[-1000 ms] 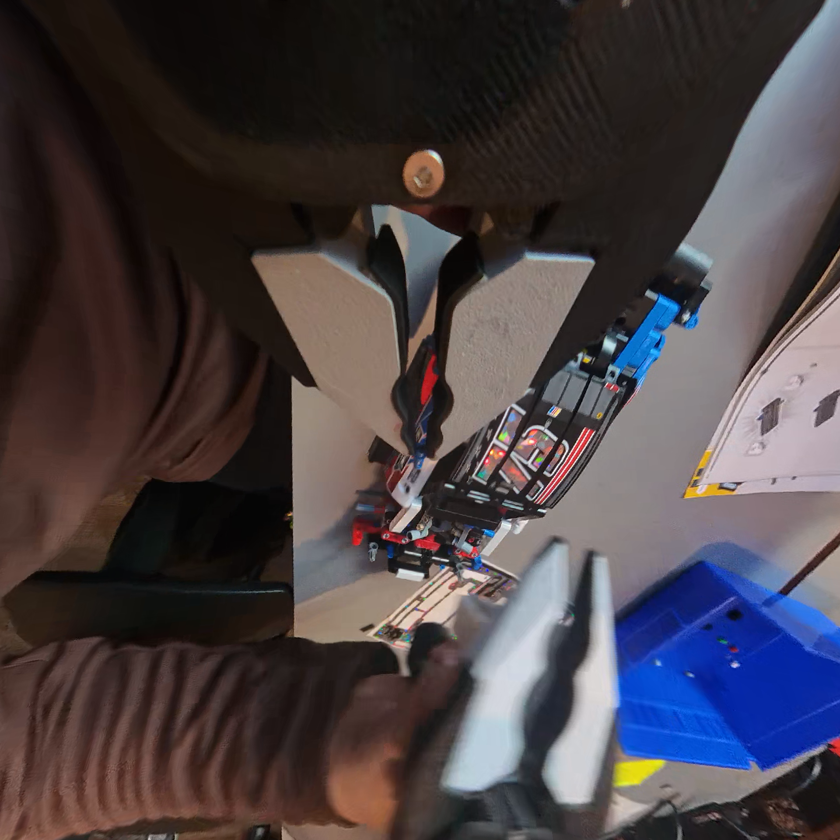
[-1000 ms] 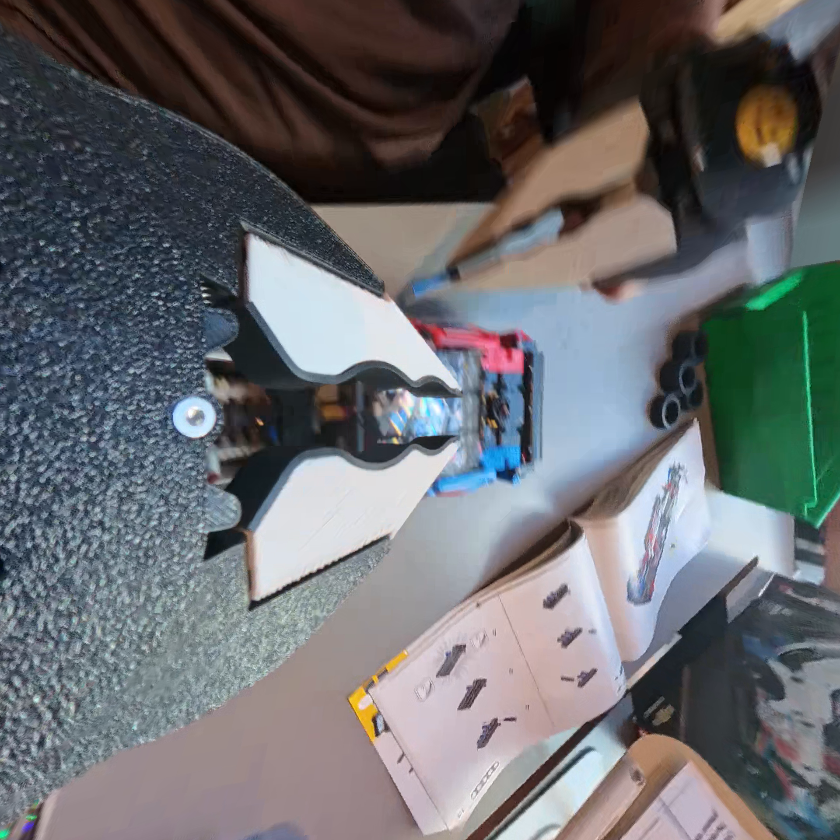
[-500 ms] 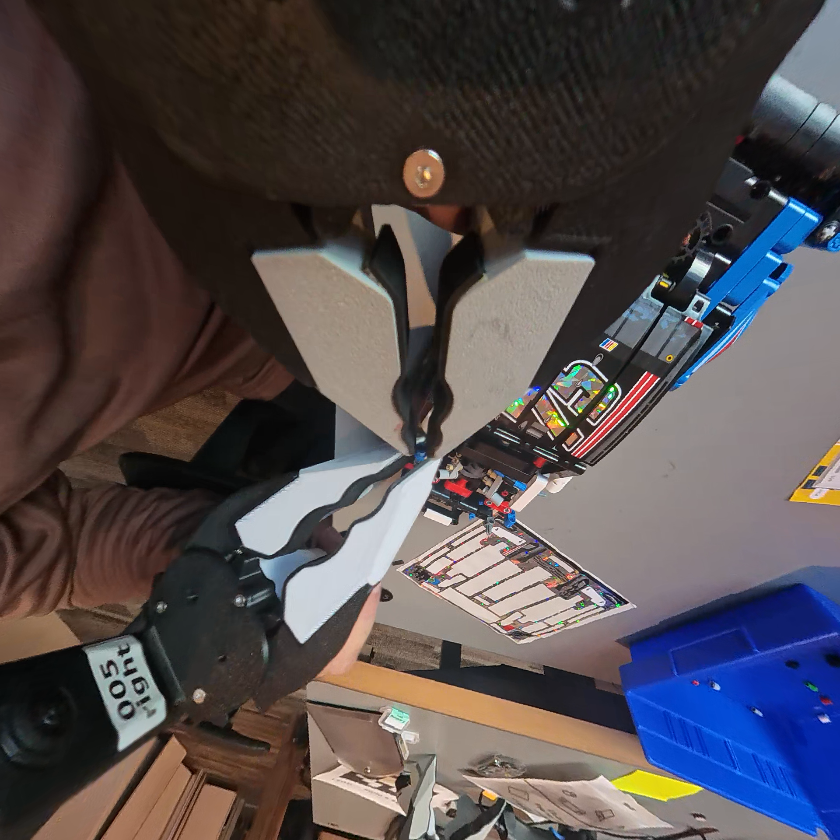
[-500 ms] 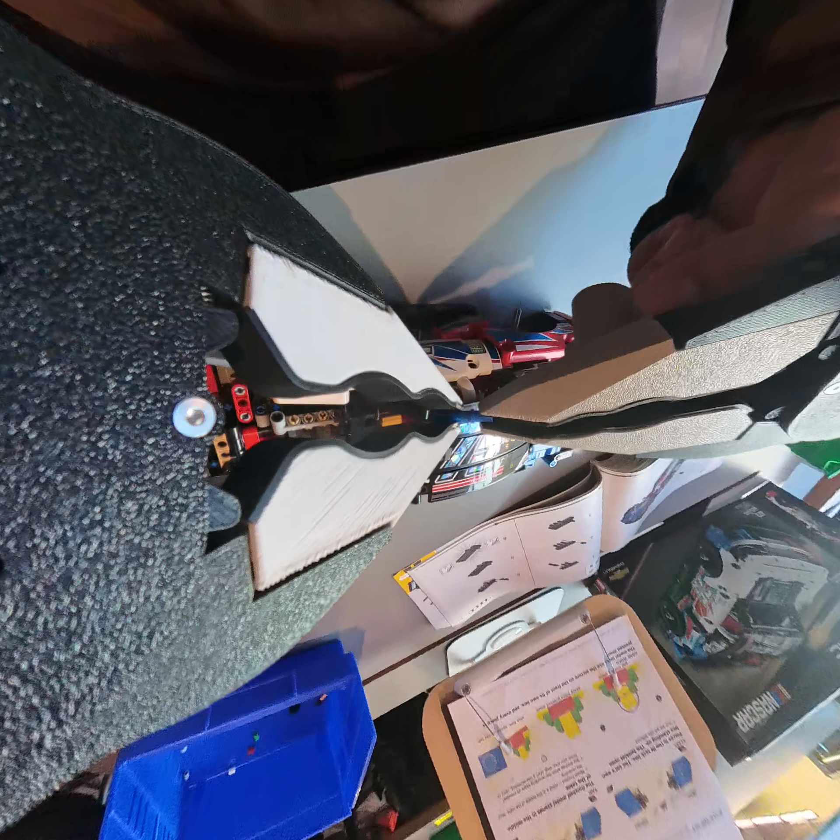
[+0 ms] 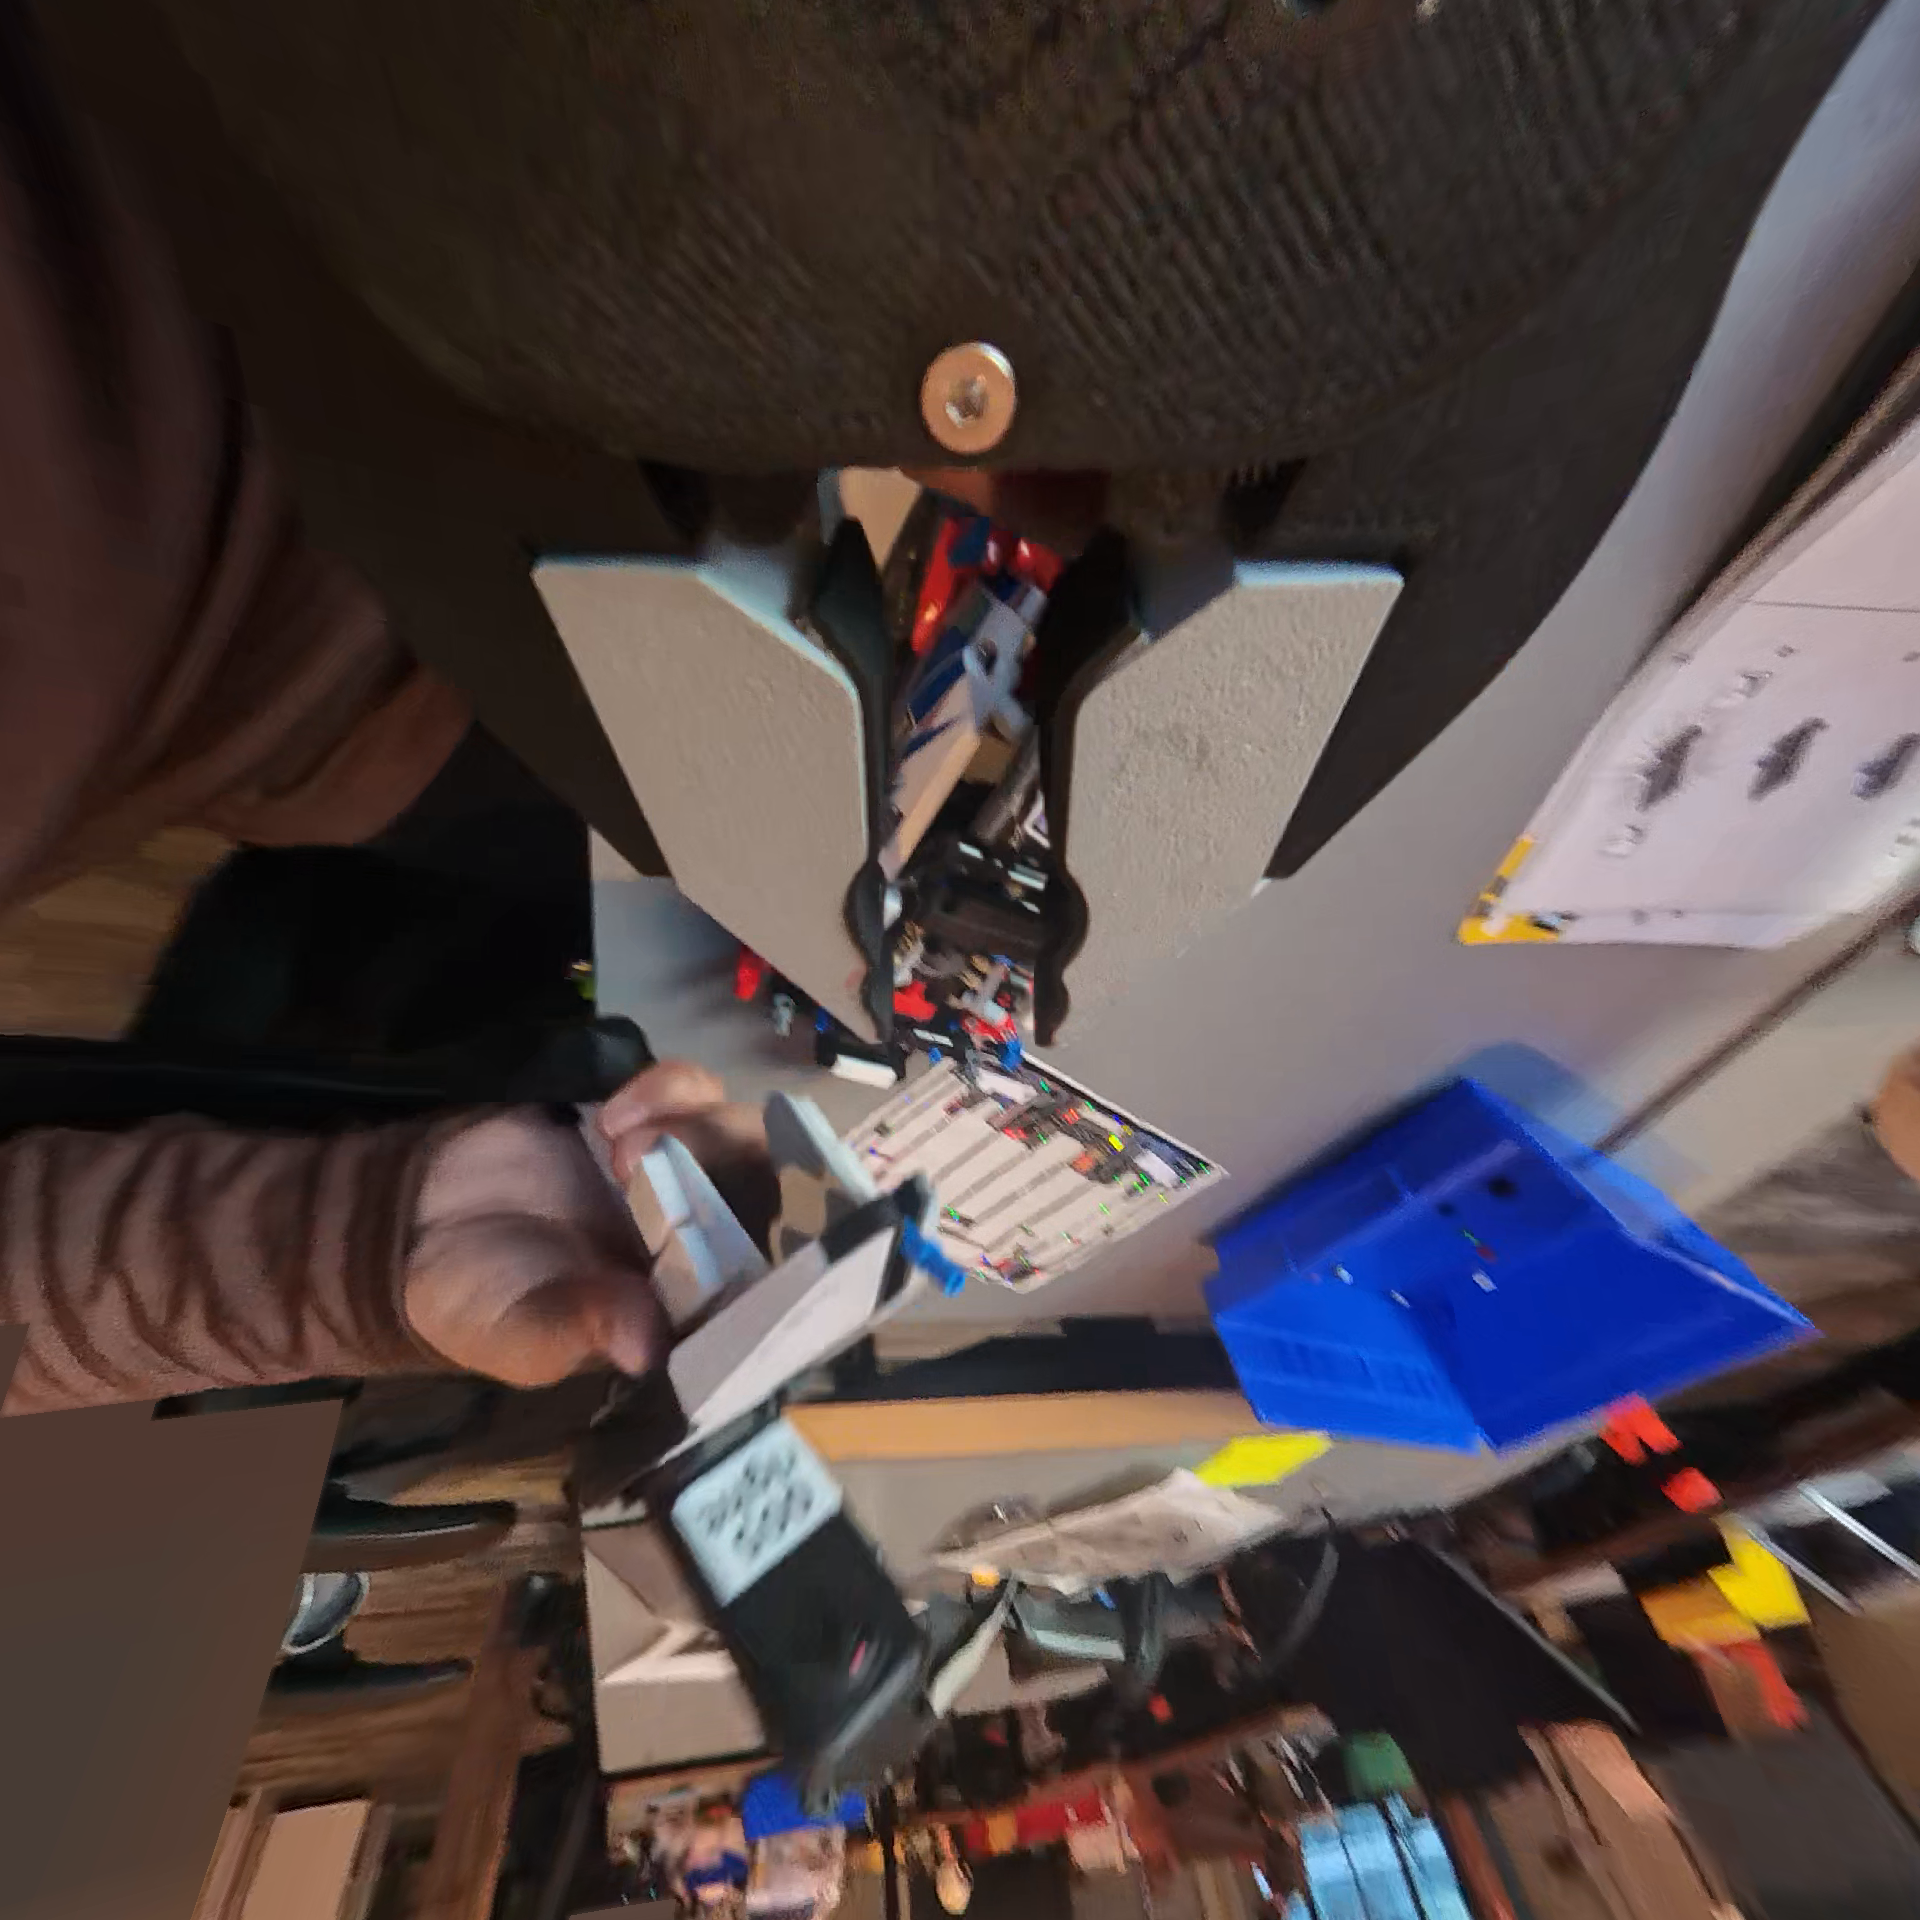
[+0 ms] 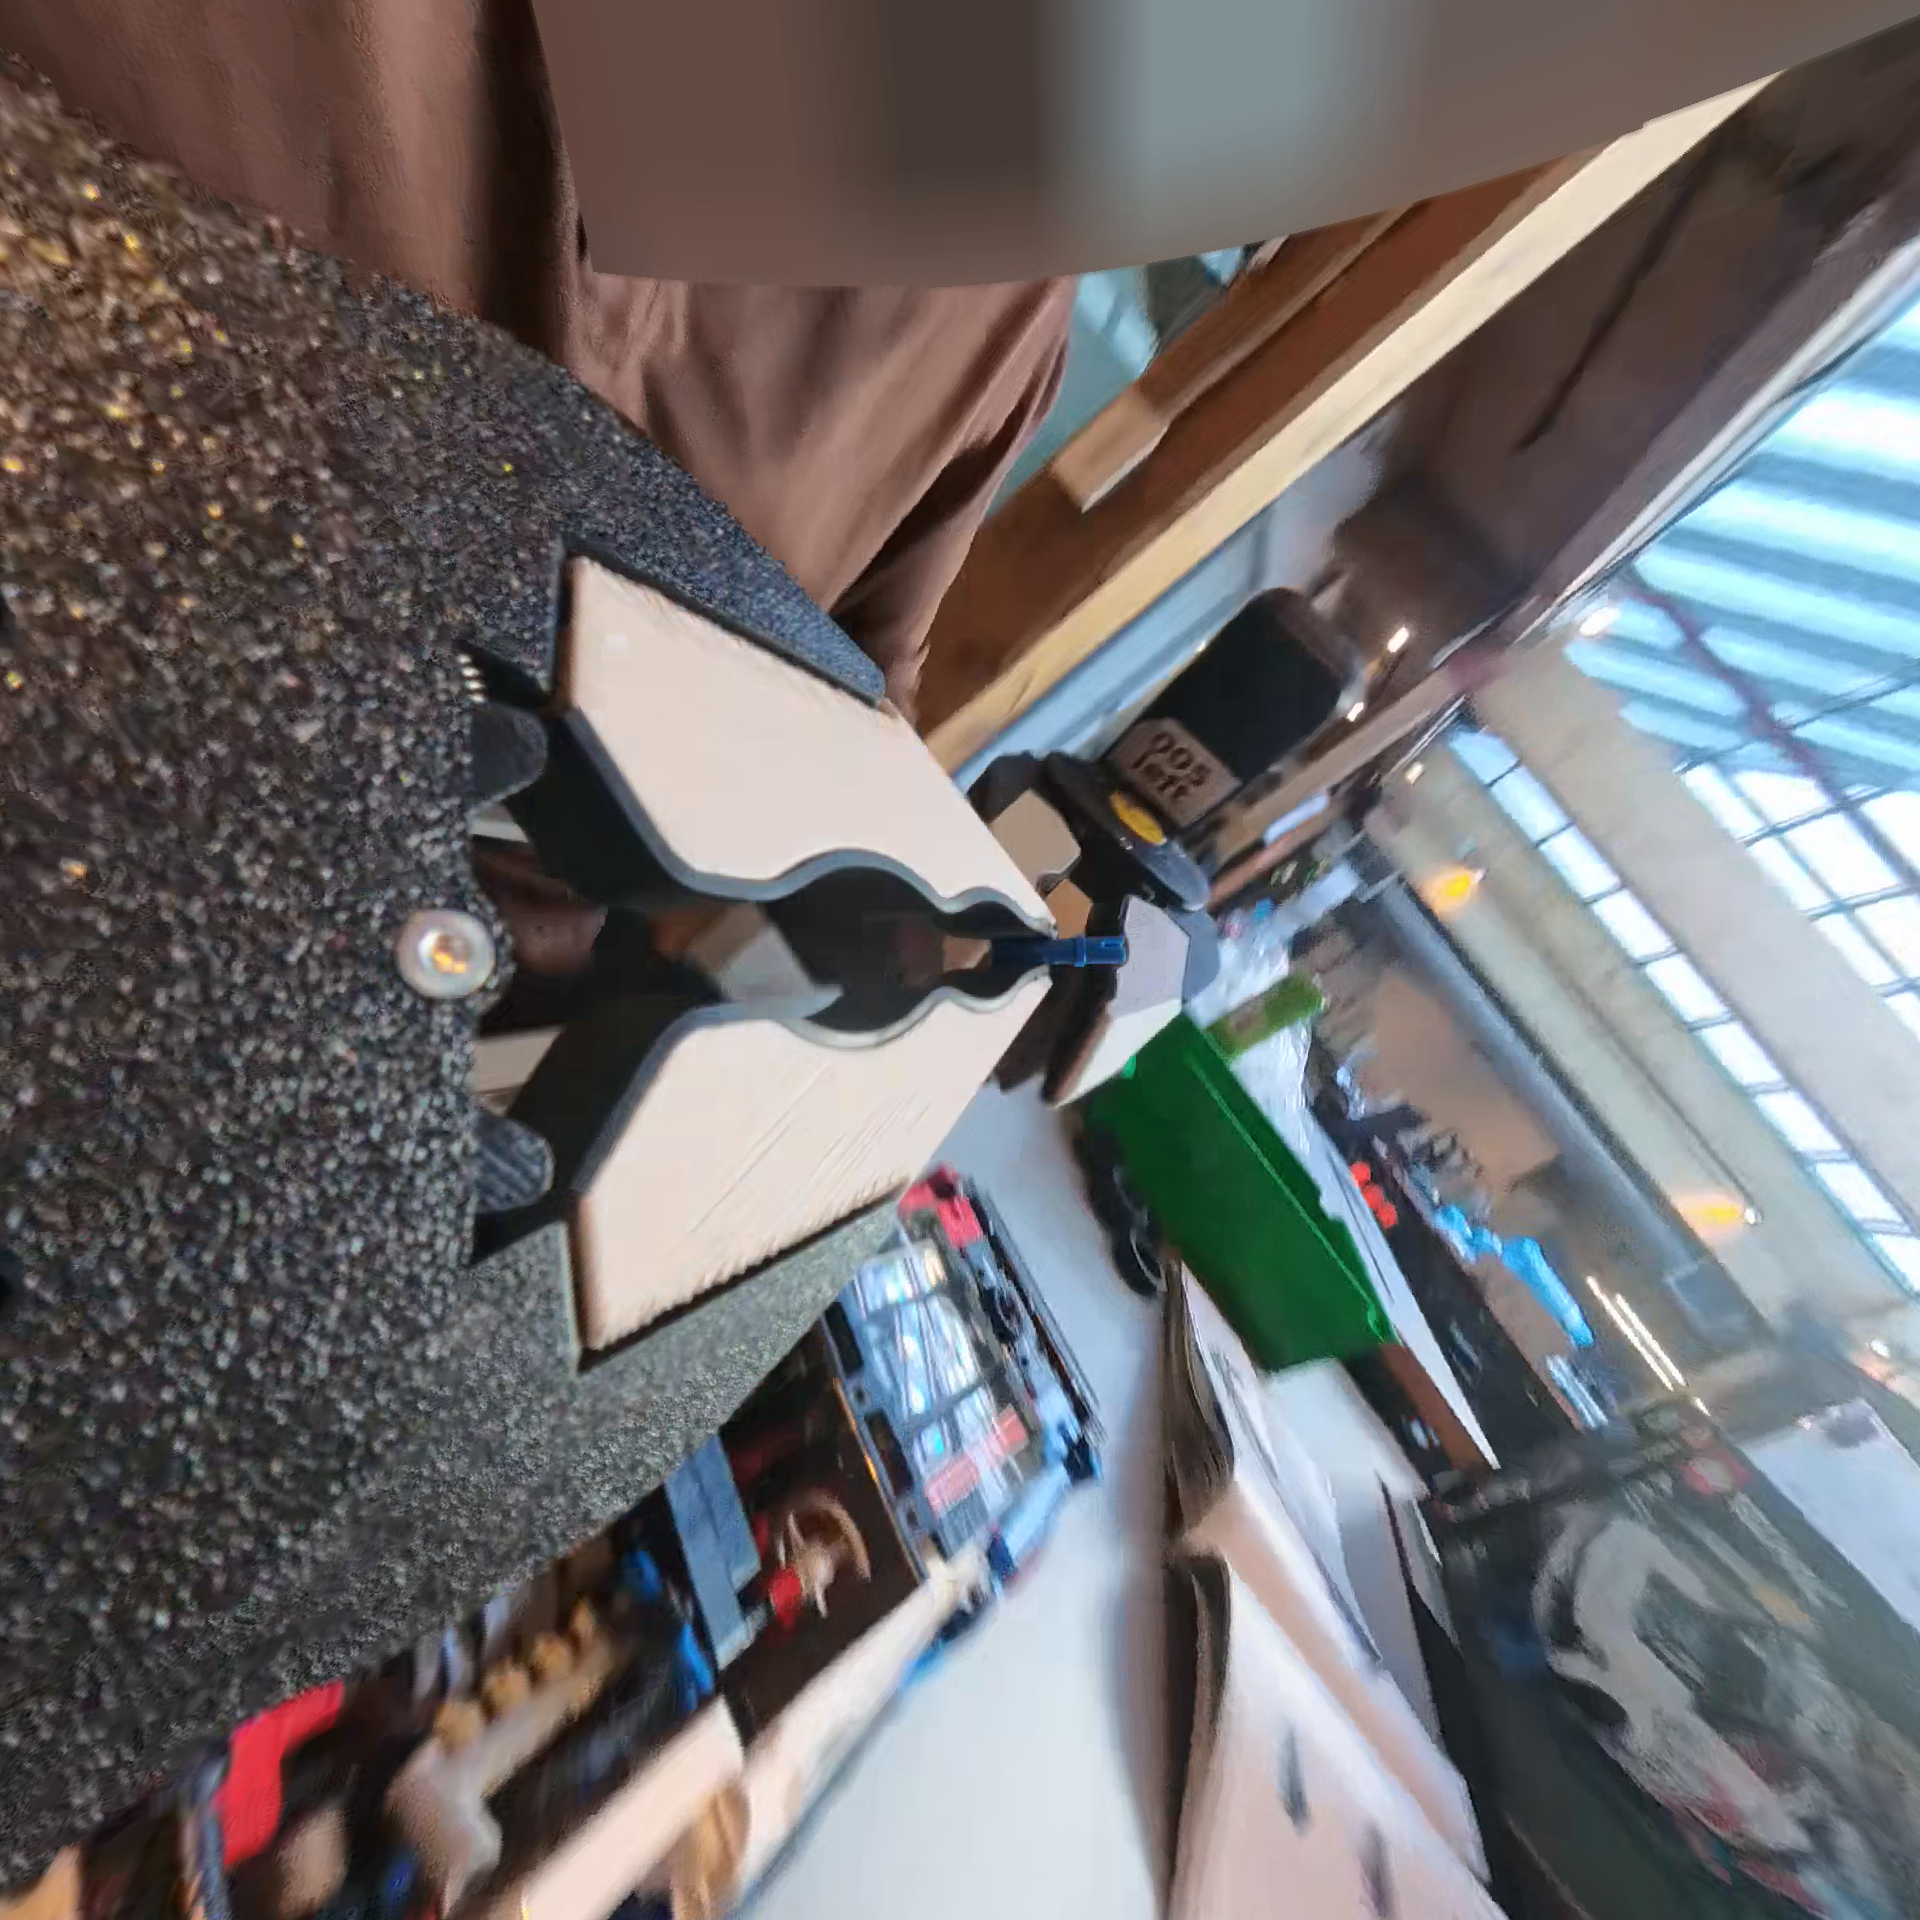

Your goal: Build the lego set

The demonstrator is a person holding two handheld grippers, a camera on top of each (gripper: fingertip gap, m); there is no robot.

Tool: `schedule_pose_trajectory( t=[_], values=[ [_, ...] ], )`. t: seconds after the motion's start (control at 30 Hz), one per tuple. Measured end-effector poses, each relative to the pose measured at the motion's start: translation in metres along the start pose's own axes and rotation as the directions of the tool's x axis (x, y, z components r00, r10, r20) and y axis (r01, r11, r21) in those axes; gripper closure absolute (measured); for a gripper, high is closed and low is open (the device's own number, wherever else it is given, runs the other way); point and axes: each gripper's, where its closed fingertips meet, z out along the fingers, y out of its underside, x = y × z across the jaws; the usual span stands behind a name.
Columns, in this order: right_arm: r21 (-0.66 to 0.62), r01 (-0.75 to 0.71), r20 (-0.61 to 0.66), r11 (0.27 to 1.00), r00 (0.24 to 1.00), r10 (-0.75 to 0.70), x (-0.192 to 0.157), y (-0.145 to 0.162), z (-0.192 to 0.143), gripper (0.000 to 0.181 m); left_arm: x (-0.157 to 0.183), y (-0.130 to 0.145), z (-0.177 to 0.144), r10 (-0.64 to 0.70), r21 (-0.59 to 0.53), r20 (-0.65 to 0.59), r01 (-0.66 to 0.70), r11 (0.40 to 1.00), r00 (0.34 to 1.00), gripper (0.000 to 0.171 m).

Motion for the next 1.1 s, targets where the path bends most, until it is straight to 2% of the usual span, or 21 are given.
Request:
schedule_pose_trajectory(
  t=[0.07,0.13,0.2,0.27,0.4,0.47,0.57,0.77,0.83,0.93,1.03,1.1],
  values=[
    [0.018,-0.128,0.052,0.992,0.991,0.127,0.001,0.004,0.003,0.177,0.0,-0.01,0.002,0.129,0.025,0.078,-0.132,0.991,0.989,0.143],
    [0.019,-0.201,0.082,0.979,0.977,0.199,0.001,0.007,0.007,0.177,0.002,-0.014,0.004,0.297,0.001,0.165,-0.301,0.954,0.941,0.14],
    [0.028,-0.255,0.116,0.967,0.961,0.25,-0.003,0.007,0.009,0.177,0.003,-0.017,0.006,0.411,-0.031,0.219,-0.415,0.909,0.885,0.132],
    [0.03,-0.284,0.126,0.958,0.952,0.278,-0.003,0.008,0.01,0.177,0.009,-0.019,0.008,0.464,-0.041,0.22,-0.467,0.883,0.858,0.132],
    [0.025,-0.315,0.136,0.949,0.941,0.309,-0.003,0.01,0.011,0.176,0.008,-0.023,0.009,0.531,-0.066,0.246,-0.533,0.844,0.811,0.145],
    [0.017,-0.316,0.132,0.949,0.941,0.311,-0.003,0.012,0.01,0.176,0.009,-0.021,0.01,0.562,-0.085,0.239,-0.56,0.824,0.792,0.145],
    [-0.036,-0.293,0.108,0.955,0.949,0.296,-0.002,0.018,0.009,0.175,0.013,-0.016,0.011,0.589,-0.099,0.199,-0.582,0.807,0.783,0.148],
    [-0.164,-0.139,0.032,0.977,0.989,0.146,-0.003,0.025,0.003,0.174,0.023,-0.011,0.011,0.59,-0.074,0.086,-0.585,0.807,0.803,0.149],
    [-0.167,-0.134,0.026,0.977,0.99,0.14,-0.004,0.024,0.002,0.17,0.027,-0.006,0.012,0.584,-0.072,0.019,-0.581,0.81,0.812,0.149],
    [-0.178,-0.147,0.029,0.973,0.988,0.155,-0.003,0.028,0.001,0.175,0.032,-0.003,0.01,0.58,-0.06,-0.049,-0.582,0.811,0.813,0.149],
    [-0.098,-0.179,0.022,0.979,0.983,0.182,0.002,0.018,-0.001,0.176,0.022,-0.004,0.009,0.507,-0.078,-0.009,-0.506,0.859,0.862,0.15],
    [0.008,-0.192,0.042,0.981,0.981,0.191,0.005,0.001,-0.009,0.176,0.009,-0.009,0.007,0.359,-0.061,0.056,-0.356,0.933,0.932,0.145]
  ],
)
